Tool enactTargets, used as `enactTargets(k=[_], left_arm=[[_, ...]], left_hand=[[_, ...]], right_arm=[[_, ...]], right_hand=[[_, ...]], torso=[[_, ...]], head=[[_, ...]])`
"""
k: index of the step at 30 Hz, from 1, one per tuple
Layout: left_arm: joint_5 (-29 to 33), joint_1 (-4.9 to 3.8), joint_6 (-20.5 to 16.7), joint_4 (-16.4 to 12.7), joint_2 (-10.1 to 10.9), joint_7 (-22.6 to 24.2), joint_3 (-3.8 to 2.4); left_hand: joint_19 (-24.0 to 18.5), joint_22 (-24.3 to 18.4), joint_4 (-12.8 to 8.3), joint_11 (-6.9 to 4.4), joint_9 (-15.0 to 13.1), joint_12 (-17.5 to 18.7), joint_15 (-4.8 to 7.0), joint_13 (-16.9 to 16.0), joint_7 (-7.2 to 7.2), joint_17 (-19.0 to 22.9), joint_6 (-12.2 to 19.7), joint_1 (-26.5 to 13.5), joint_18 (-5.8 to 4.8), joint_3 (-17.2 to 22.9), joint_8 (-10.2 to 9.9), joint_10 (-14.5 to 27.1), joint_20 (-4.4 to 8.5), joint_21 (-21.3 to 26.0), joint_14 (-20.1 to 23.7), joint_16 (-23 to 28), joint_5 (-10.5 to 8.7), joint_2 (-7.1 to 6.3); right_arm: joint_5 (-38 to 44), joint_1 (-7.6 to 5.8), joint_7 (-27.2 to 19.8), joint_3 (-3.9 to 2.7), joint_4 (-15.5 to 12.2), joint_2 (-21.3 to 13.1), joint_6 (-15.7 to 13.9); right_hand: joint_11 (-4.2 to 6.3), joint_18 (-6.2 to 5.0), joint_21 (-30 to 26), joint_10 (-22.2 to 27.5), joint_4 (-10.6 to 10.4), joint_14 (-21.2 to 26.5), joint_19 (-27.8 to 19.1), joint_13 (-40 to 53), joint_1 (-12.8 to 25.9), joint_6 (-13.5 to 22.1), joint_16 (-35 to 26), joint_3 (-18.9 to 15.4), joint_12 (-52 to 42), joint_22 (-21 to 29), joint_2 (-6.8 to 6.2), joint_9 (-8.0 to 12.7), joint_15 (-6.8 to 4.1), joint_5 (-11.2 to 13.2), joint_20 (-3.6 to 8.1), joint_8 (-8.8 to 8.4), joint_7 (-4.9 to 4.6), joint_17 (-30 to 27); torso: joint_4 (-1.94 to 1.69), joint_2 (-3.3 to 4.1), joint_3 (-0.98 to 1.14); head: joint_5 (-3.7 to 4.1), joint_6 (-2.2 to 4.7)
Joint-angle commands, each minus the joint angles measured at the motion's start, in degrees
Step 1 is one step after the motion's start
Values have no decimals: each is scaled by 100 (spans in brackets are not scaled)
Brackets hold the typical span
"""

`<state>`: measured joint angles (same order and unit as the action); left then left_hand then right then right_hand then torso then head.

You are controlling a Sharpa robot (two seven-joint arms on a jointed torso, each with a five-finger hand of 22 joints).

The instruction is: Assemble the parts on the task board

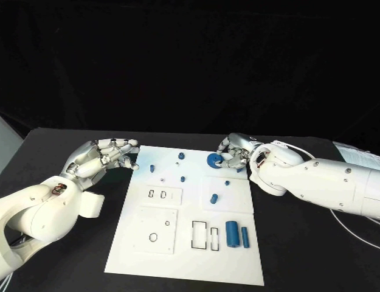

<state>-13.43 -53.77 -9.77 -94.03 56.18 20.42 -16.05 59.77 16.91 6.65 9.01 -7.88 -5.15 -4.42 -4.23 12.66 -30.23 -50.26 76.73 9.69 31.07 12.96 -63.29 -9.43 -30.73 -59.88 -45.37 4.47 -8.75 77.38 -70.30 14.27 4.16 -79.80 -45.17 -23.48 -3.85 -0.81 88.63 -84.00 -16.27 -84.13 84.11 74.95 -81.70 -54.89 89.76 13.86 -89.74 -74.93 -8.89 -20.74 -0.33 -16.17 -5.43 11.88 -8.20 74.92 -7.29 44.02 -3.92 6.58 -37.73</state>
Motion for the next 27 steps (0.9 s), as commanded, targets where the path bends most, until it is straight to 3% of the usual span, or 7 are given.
enactTargets(k=[1, 11, 15, 26, 27], left_arm=[[-21, 0, 102, -10, -5, 24, -4], [-40, 1, 109, -1, -15, 24, -4], [-47, 1, 111, -4, -19, 23, -4], [-60, 0, 122, -19, -32, 11, -4], [-61, 0, 123, -19, -34, 7, -4]], left_hand=[[-43, 6, -7, -6, 10, 33, -13, 8, 55, -7, 43, -30, 42, 22, -26, 38, 5, -21, 45, -39, -31, 4], [-58, 16, -7, -3, 11, 35, -15, 8, 58, -5, 49, -32, 42, 21, -29, 44, 2, -36, 52, -44, -31, 3], [-58, 16, -7, -3, 11, 35, -15, 8, 58, -5, 49, -32, 42, 21, -29, 44, 2, -36, 52, -44, -31, 3], [-58, 16, -7, -3, 11, 35, -15, 8, 58, -5, 49, -32, 42, 21, -29, 44, 2, -36, 52, -44, -31, 3], [-58, 16, -7, -3, 11, 35, -15, 8, 58, -5, 49, -32, 42, 21, -29, 44, 2, -36, 52, -44, -31, 3]], right_arm=[[265, -6, 19, -6, -179, -10, -604], [1201, -11, 213, -9, -627, 218, -914], [1490, -9, 266, 9, -602, 402, -971], [1966, 13, 342, 97, -290, 915, -964], [1975, 14, 339, 105, -246, 957, -951]], right_hand=[[34, 42, 19, -600, 11, -587, 525, 1505, 26, -62, 24, 60, -26, -1357, 31, 3, -48, 28, 37, 17, 8, 1508], [45, 52, 49, -600, 37, -587, 541, 1505, 18, -95, 24, 115, -26, -1396, -12, 11, -59, 81, 45, 20, 20, 1508], [45, 56, 61, -600, 41, -587, 548, 1505, 18, -98, 24, 123, -26, -1411, -23, 13, -61, 90, 47, 18, 20, 1508], [47, 59, 72, -600, 48, -587, 554, 1505, 18, -101, 24, 135, -26, -1425, -48, 17, -64, 106, 50, 15, 21, 1508], [47, 59, 72, -600, 48, -587, 554, 1505, 18, -101, 24, 135, -26, -1425, -48, 17, -64, 106, 50, 15, 21, 1508]], torso=[[-4, -1, -3], [-13, 2, -3], [-2, -1, -8], [-21, 10, -15], [-10, 9, -9]], head=[[-20, 1], [-50, 0], [-70, -3], [-87, 2], [-99, -2]])
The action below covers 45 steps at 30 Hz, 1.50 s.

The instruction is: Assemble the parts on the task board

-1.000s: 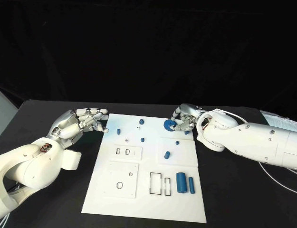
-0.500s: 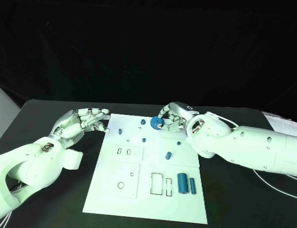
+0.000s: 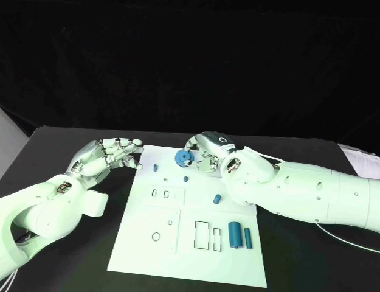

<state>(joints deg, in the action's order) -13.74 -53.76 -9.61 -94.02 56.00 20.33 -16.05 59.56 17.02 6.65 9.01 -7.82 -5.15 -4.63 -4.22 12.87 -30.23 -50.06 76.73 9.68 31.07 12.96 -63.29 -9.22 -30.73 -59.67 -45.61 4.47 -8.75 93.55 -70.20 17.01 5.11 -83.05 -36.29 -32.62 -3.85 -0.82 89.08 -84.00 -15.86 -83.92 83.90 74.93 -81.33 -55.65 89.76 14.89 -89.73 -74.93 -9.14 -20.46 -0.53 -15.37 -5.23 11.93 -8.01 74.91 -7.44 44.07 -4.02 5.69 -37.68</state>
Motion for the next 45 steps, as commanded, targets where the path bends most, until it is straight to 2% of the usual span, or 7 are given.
enactTargets(k=[1, 5, 10, 17, 24, 31, 45], left_arm=[[-31, -1, 108, -20, -19, 12, -4], [-34, -1, 122, -15, -40, -3, -4], [-35, -1, 123, 1, -58, -8, -4], [-37, -1, 132, 3, -77, -7, -4], [-39, -1, 132, 7, -76, -9, -4], [-45, -1, 134, 8, -74, -9, -5], [-50, -1, 138, 23, -84, -9, -5]], left_hand=[[-38, 6, -7, -3, 5, 35, 6, 8, 38, -5, 28, -32, 43, 21, -29, 44, -19, -36, 31, -21, -31, 3], [-54, 18, -11, -2, 6, 35, 4, 7, 39, -3, 31, -31, 44, 21, -30, 47, -22, -53, 38, -27, -31, 5], [-54, 18, -11, -2, 6, 35, 4, 7, 39, -3, 31, -31, 44, 21, -30, 47, -22, -53, 38, -27, -31, 5], [-54, 18, -11, -2, 6, 35, 4, 7, 39, -3, 31, -31, 44, 21, -30, 47, -22, -53, 38, -27, -31, 5], [-54, 18, -11, -2, 6, 35, 4, 7, 39, -3, 31, -31, 44, 21, -30, 47, -22, -53, 38, -27, -31, 5], [-54, 18, -11, -2, 6, 35, 4, 7, 39, -3, 31, -31, 44, 21, -30, 47, -22, -53, 38, -27, -31, 5], [-71, 30, -11, 0, 7, 36, 2, 6, 40, 0, 35, -34, 45, 20, -32, 53, -25, -70, 46, -33, -32, 5]], right_arm=[[357, 4, 60, 16, 116, 100, -31], [345, 8, 43, 35, 251, 207, -8], [334, 11, 53, 49, 362, 292, 74], [318, 22, 56, 68, 485, 375, 200], [304, 48, 45, 81, 520, 422, 344], [296, 74, 17, 96, 534, 444, 434], [300, 106, 21, 109, 556, 470, 458]], right_hand=[[47, 60, 27, -600, 7, -608, 574, 1507, -19, -26, 24, 32, -27, -1425, -23, -11, -43, 25, 30, 10, 2, 1509], [49, 61, 29, -600, 12, -608, 576, 1507, -24, -28, 24, 48, -27, -1428, -30, -8, -44, 39, 31, 8, 3, 1509], [49, 61, 29, -600, 12, -608, 576, 1507, -24, -28, 24, 48, -27, -1428, -30, -8, -44, 39, 31, 8, 3, 1509], [49, 62, 33, -600, 12, -608, 578, 1507, -24, -28, 24, 54, -27, -1432, -30, -6, -44, 42, 32, 6, 3, 1509], [49, 62, 34, -600, 13, -608, 578, 1507, -25, -30, 24, 65, -27, -1433, -30, -5, -45, 46, 32, 5, 3, 1509], [49, 65, 41, -600, 13, -608, 582, 1507, -22, -33, 24, 70, -27, -1442, -35, -4, -45, 52, 33, 5, 3, 1509], [49, 64, 40, -600, 15, -608, 581, 1507, -22, -35, 24, 77, -27, -1441, -43, -2, -45, 57, 34, 4, 4, 1509]], torso=[[4, 5, -1], [-10, 2, -11], [10, 1, -3], [9, 5, 10], [3, 1, 3], [12, 2, 10], [12, 6, 5]], head=[[-9, -9], [9, -28], [-12, -43], [-32, -58], [-31, -78], [-49, -96], [-34, -109]])
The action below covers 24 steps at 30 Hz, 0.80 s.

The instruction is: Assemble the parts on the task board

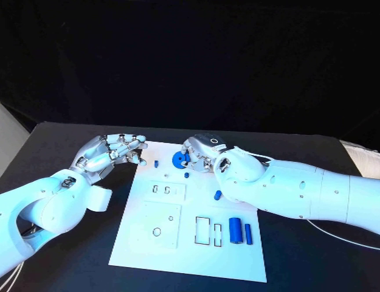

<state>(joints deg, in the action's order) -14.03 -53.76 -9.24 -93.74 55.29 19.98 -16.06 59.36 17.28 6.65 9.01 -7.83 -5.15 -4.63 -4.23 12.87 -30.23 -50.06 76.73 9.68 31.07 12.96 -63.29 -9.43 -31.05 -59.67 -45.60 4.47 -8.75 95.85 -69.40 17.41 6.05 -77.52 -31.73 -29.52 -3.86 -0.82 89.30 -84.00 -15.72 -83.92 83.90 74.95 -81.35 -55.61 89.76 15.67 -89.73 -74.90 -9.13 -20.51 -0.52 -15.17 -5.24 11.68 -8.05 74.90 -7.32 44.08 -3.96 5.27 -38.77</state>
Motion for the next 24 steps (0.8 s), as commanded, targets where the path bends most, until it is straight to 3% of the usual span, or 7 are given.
enactTargets(k=[1, 8, 11, 15, 19, 21, 24], left_arm=[[-22, 0, 102, -5, -14, 27, -4], [-24, 0, 103, -5, -12, 25, -4], [-24, 0, 101, -4, -13, 24, -4], [-25, 0, 99, -2, -11, 23, -4], [-25, 0, 95, -2, -6, 23, -4], [-25, 0, 93, 0, -4, 24, -4], [-26, 0, 90, 2, -1, 24, -4]], left_hand=[[-51, 5, -11, 0, 8, 36, 2, 6, 40, -1, 36, -34, 45, 19, -32, 53, -4, -39, 46, -33, -32, 5], [-51, 5, -11, 0, 8, 36, 2, 6, 40, -1, 36, -34, 45, 19, -32, 53, -4, -39, 46, -33, -32, 5], [-61, 13, -12, 1, 8, 36, 1, 6, 41, 1, 38, -36, 46, 19, -33, 55, -6, -50, 49, -38, -32, 6], [-61, 13, -12, 1, 8, 36, 1, 6, 41, 1, 38, -36, 46, 19, -33, 55, -6, -50, 49, -38, -32, 6], [-61, 13, -12, 1, 8, 36, 1, 6, 41, 1, 38, -36, 46, 19, -33, 55, -6, -50, 49, -38, -32, 6], [-61, 13, -12, 1, 8, 36, 1, 6, 41, 1, 38, -36, 46, 19, -33, 55, -6, -50, 49, -38, -32, 6], [-68, 19, -9, 2, 9, 36, 0, 5, 42, 2, 39, -40, 46, 17, -33, 57, -8, -58, 51, -41, -32, 8]], right_arm=[[71, 28, -18, 15, 3, 14, 149], [67, 34, 1, 17, 30, 31, 134], [46, 37, 9, 18, 51, 42, 144], [-48, 38, -27, 21, 65, 40, 214], [-198, 39, -179, 23, 67, 21, 267], [-236, 40, -219, 24, 64, 9, 273], [-268, 41, -253, 27, 62, -2, 278]], right_hand=[[50, 64, 18, -600, 1, -608, 581, 1505, -20, -38, 24, -1, -27, -1444, -43, 4, -46, 37, 35, 29, 8, 1510], [35, 62, 12, -600, -9, -608, 577, 1505, 21, 18, 24, 24, -27, -1436, -100, 30, -34, 69, 31, -15, -14, 1510], [-55, 62, 9, -447, -34, -608, 575, 1355, 131, 318, 24, 34, 108, -1433, -223, 131, 52, 178, -32, -215, -120, 1510], [-118, 61, 5, -339, -86, -608, 573, 1254, 415, 448, 24, -182, 203, -1430, -290, 197, 118, 435, -107, -327, -178, 1510], [-139, 61, 6, -332, -108, -608, 573, 1249, 809, 452, 24, -545, 210, -1432, -106, 243, 140, 741, -138, -375, -195, 1510], [-140, 62, 12, -336, -116, -608, 576, 1254, 973, 436, 24, -636, 207, -1439, -13, 256, 144, 760, -144, -382, -195, 1510], [-139, 63, 12, -338, -113, -608, 577, 1256, 1012, 424, 24, -649, 205, -1440, 21, 260, 144, 731, -144, -381, -193, 1510]], torso=[[-1, 2, 0], [-3, 7, 1], [-3, 0, 0], [-3, -2, 1], [8, 0, 3], [10, 2, 6], [7, 4, 7]], head=[[7, -3], [12, 0], [13, -7], [8, -11], [-2, -7], [-5, -13], [0, -10]])
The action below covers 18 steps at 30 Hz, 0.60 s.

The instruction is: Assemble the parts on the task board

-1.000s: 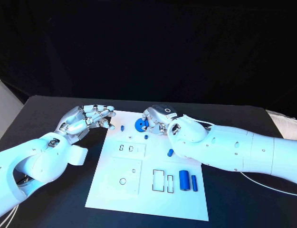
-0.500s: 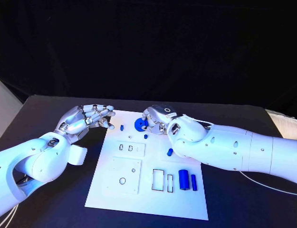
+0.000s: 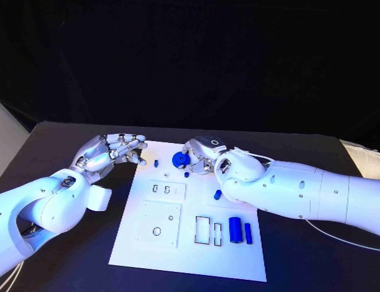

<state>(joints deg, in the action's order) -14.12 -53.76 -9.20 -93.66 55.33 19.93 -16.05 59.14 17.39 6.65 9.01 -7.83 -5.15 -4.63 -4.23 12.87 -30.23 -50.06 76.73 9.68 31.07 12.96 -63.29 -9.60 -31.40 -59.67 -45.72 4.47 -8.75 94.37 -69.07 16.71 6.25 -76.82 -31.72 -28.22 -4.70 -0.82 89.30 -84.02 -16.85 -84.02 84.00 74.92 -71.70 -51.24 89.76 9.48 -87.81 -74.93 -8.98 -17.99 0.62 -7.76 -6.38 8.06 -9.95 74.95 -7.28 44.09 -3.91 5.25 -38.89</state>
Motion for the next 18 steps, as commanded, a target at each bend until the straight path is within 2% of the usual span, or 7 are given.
enactTargets(k=[1, 5, 12, 18], left_arm=[[-17, 0, 87, -5, -6, 28, -4], [-18, 0, 87, -3, -6, 27, -4], [-19, 0, 86, 2, -7, 28, -4], [-24, 0, 86, 3, -8, 28, -4]], left_hand=[[-47, 7, -9, 2, 9, 36, 0, 5, 43, 2, 39, -40, 47, 17, -33, 57, 9, -22, 51, -28, -32, 8], [-47, 7, -9, 2, 9, 36, 0, 5, 43, 2, 39, -40, 47, 17, -33, 57, 9, -22, 51, -28, -32, 8], [-47, 7, -9, 2, 9, 36, 0, 5, 43, 2, 39, -40, 47, 17, -33, 57, 9, -22, 51, -28, -32, 8], [-47, 7, -9, 2, 9, 36, 0, 5, 43, 2, 39, -40, 47, 17, -33, 57, 9, -22, 51, -28, -32, 8]], right_arm=[[-125, 8, -189, 6, -9, -7, 151], [-146, 9, -186, 8, 0, -14, 207], [-193, 10, -127, 9, 26, -20, 345], [-210, 10, -72, 10, 27, -32, 572]], right_hand=[[-53, 63, 12, -344, 3, -598, 567, 1265, 60, -28, 24, -28, 6, -1436, 36, 9, 28, -38, -29, -15, 0, 1505], [-43, 66, 19, -358, 6, -598, 571, 1279, 80, -73, 24, 5, -6, -1445, 125, 12, 21, -100, -25, 0, 12, 1505], [-31, 70, 31, -384, 1, -598, 578, 1304, 493, -112, 24, 66, -28, -1460, 386, 44, 8, -297, -12, -7, 24, 1505], [-29, 80, 63, -419, -1, -598, 595, 1338, 815, -129, 24, 83, -59, -1497, 463, 68, 7, -409, -10, -15, 27, 1505]], torso=[[1, 1, 1], [-7, -3, 0], [-3, 1, 3], [2, 2, 4]], head=[[5, 1], [9, -8], [5, -2], [7, -6]])
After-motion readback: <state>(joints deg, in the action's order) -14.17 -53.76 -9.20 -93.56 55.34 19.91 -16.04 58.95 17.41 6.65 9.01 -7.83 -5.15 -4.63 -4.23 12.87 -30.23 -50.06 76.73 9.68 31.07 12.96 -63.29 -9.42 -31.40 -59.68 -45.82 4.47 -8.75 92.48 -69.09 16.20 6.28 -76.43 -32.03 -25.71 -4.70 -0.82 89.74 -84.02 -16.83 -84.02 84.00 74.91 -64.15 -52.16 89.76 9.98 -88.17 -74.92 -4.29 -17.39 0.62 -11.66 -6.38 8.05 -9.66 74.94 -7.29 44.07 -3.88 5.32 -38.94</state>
